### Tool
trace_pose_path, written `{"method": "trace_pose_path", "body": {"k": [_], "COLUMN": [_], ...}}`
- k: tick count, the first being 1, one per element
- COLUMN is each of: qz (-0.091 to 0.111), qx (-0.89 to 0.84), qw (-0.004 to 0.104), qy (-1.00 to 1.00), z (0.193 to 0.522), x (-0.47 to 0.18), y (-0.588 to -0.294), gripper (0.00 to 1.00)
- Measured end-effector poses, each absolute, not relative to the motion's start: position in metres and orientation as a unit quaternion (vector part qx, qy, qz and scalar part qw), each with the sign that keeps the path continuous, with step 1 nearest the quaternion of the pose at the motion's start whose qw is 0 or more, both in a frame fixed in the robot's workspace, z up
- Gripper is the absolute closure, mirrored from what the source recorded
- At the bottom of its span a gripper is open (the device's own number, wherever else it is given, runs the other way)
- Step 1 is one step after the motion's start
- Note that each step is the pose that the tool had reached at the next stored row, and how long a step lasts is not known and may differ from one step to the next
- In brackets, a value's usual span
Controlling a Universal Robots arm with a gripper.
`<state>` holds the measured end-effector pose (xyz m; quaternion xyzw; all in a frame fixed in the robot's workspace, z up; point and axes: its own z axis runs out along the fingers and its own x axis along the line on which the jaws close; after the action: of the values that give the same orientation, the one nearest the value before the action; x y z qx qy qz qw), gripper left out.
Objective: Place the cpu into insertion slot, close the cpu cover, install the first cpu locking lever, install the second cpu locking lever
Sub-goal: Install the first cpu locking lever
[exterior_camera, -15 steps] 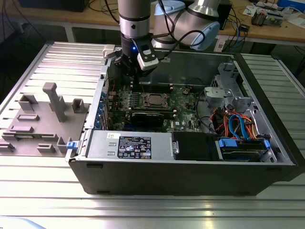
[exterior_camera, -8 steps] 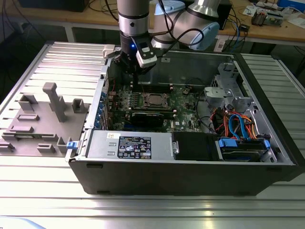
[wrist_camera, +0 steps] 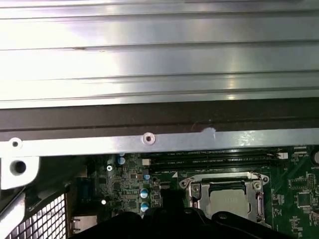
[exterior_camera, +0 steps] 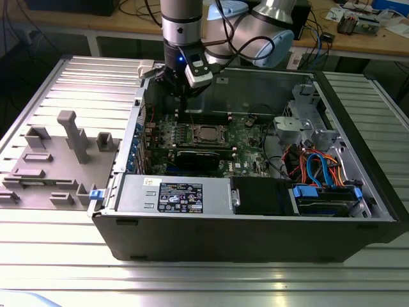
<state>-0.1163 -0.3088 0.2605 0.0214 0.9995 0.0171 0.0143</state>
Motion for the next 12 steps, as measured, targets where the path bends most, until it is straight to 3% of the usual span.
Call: {"method": "trace_pose_path", "body": {"k": [12], "qz": [0.016], "qx": [0.021], "qw": [0.014], "qy": [1.0], "z": [0.259], "x": [-0.088], "y": [-0.307], "gripper": [0.89]}}
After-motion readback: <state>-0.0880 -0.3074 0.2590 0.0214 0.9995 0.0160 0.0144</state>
